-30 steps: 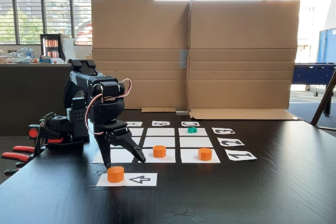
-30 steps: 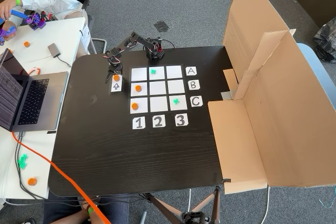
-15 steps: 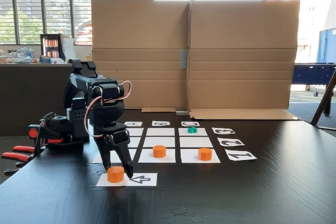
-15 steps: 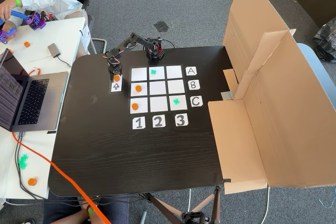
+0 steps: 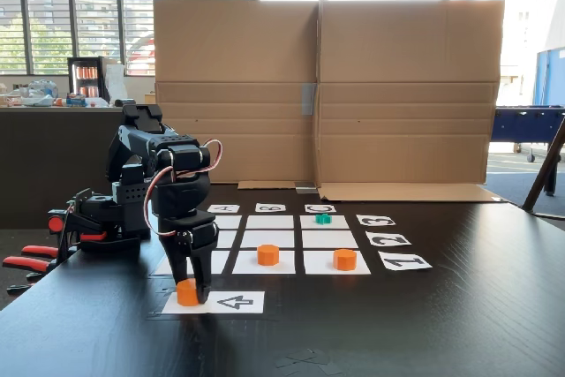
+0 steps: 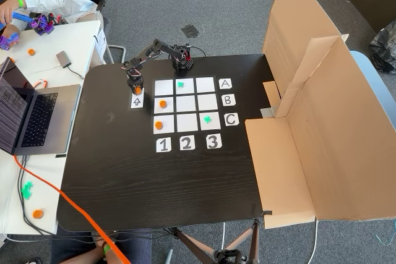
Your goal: Pick up the round, orange token and place it in the grid on square B2.
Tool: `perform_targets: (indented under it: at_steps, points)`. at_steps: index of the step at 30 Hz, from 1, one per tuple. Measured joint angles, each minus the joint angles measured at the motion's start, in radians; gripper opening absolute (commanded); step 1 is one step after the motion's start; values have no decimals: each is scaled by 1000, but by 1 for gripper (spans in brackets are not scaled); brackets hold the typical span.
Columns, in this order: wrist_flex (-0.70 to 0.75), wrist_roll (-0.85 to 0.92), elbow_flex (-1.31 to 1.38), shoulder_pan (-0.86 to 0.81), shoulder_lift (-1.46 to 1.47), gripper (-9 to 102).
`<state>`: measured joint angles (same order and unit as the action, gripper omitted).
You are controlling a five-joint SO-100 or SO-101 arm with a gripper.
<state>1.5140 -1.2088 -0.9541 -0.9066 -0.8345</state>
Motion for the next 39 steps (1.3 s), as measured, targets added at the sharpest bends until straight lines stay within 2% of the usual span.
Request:
perform_targets:
  at_steps: [11, 27, 39]
  points:
    - [-2, 0, 0, -17, -14, -1]
    - [40, 3, 29, -63, -374, -1]
    - [46, 5, 52, -103, -541, -1]
